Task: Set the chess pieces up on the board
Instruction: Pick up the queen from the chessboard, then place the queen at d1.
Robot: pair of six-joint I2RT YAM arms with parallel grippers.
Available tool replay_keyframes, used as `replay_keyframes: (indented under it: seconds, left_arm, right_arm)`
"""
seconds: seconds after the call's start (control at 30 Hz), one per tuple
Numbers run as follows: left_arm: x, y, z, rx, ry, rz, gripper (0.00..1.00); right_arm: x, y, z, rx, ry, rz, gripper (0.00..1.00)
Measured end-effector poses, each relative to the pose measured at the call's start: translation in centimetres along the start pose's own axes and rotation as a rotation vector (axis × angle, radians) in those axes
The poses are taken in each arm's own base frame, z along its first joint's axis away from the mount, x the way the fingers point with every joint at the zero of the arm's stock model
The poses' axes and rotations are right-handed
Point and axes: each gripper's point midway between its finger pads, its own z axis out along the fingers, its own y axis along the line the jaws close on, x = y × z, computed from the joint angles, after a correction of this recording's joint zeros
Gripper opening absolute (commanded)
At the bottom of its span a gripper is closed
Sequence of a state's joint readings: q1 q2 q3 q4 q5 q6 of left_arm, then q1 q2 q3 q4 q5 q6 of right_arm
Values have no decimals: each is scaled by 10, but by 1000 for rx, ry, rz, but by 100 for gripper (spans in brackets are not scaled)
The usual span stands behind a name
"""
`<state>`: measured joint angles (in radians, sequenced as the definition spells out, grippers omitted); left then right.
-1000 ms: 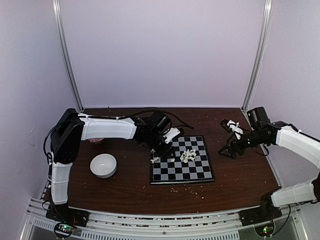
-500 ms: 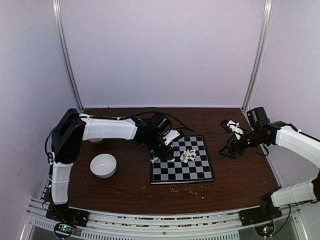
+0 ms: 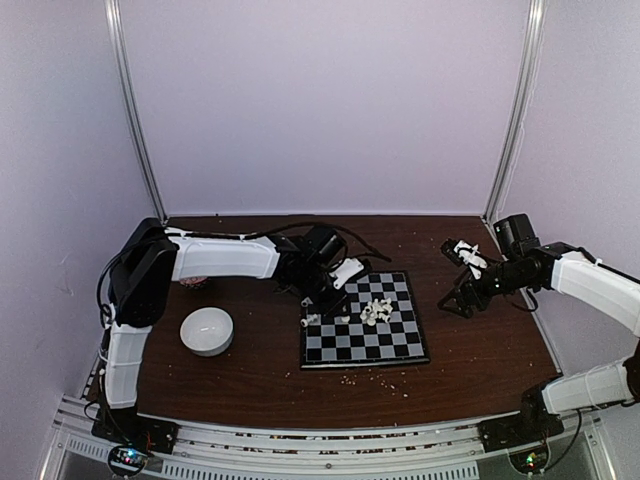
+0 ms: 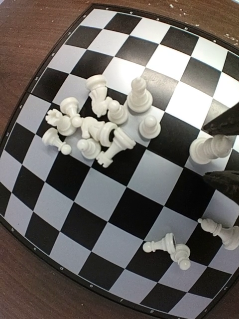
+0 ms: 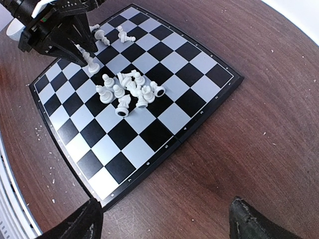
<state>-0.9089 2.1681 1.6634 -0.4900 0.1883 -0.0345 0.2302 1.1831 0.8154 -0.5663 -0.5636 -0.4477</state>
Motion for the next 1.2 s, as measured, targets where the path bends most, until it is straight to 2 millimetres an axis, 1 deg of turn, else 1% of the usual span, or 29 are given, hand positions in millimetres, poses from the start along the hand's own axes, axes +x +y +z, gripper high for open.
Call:
replay_keyframes:
  seconds: [0.2, 0.43, 0.5, 0.57, 0.73, 0.8, 0.83, 0.9, 1.0, 1.2]
  left_arm:
    - [0, -1, 0, 3, 0, 3, 14]
    - [1, -6, -2, 8, 2, 29, 8]
    - [4, -14, -7, 12, 8, 57, 7]
    - [5, -27, -15, 20, 6, 97, 6]
    - [-4, -79, -41, 71, -34, 219, 6]
    - [-7, -96, -46, 95, -47, 257, 6]
    - [-7, -102, -46, 104, -48, 267, 6]
    - [-5, -106, -46, 116, -43, 275, 6]
    - [-2, -102, -43, 119, -32, 274, 6]
    - [8, -105, -26, 168, 5, 290, 5]
  right_arm:
    - [0, -1, 0, 3, 2, -1, 88]
    - [1, -1, 0, 4, 3, -1, 88]
    - [1, -1, 1, 4, 4, 0, 87]
    - [1, -1, 1, 2, 6, 1, 87]
    - [2, -1, 2, 1, 8, 2, 87]
    - [2, -1, 2, 1, 8, 2, 87]
    - [2, -1, 2, 1, 8, 2, 87]
    - [2, -1, 2, 1, 8, 2, 87]
    - [2, -1, 2, 2, 8, 1, 87]
    - [2, -1, 2, 1, 8, 2, 87]
